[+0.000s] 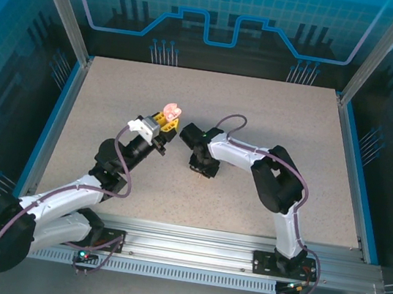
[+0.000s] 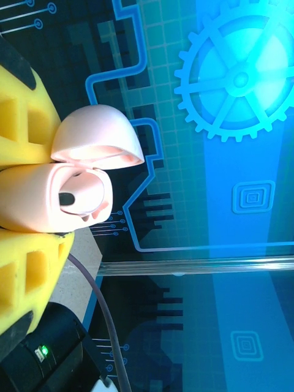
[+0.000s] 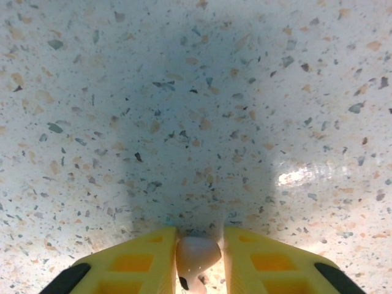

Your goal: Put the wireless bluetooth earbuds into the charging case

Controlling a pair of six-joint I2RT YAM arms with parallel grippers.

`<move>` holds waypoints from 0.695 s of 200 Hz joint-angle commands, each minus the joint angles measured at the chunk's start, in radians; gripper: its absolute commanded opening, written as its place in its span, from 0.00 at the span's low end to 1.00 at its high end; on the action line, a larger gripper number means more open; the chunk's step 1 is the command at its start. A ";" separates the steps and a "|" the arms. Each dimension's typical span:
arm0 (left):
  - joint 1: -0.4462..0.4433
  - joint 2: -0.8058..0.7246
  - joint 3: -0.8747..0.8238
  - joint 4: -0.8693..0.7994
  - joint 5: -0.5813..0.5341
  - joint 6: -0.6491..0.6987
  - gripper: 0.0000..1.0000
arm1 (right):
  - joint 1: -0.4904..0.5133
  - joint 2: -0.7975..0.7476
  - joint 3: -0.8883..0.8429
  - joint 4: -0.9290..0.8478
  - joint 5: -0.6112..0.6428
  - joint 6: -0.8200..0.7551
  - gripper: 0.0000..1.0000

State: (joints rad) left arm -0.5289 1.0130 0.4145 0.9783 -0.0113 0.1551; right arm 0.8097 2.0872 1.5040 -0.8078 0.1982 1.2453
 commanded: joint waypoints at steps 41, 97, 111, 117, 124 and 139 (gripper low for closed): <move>0.007 -0.020 -0.003 0.040 0.007 -0.031 0.00 | -0.012 -0.057 -0.157 0.160 -0.023 -0.098 0.22; 0.008 -0.036 -0.002 0.014 0.013 -0.031 0.00 | -0.014 -0.208 -0.238 0.268 0.014 -0.224 0.21; 0.008 -0.040 0.002 0.005 0.017 -0.030 0.00 | -0.017 -0.262 -0.246 0.276 0.025 -0.254 0.20; 0.008 -0.043 0.003 -0.001 0.021 -0.029 0.00 | -0.020 -0.284 -0.248 0.277 0.032 -0.266 0.20; 0.009 -0.046 0.004 -0.004 0.024 -0.029 0.00 | -0.022 -0.312 -0.248 0.277 0.039 -0.282 0.20; 0.007 -0.051 0.012 -0.014 0.031 -0.029 0.00 | -0.031 -0.376 -0.245 0.280 0.047 -0.316 0.20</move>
State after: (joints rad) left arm -0.5270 0.9859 0.4145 0.9665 -0.0044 0.1303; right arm 0.8005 1.8324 1.2564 -0.5579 0.2058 1.0115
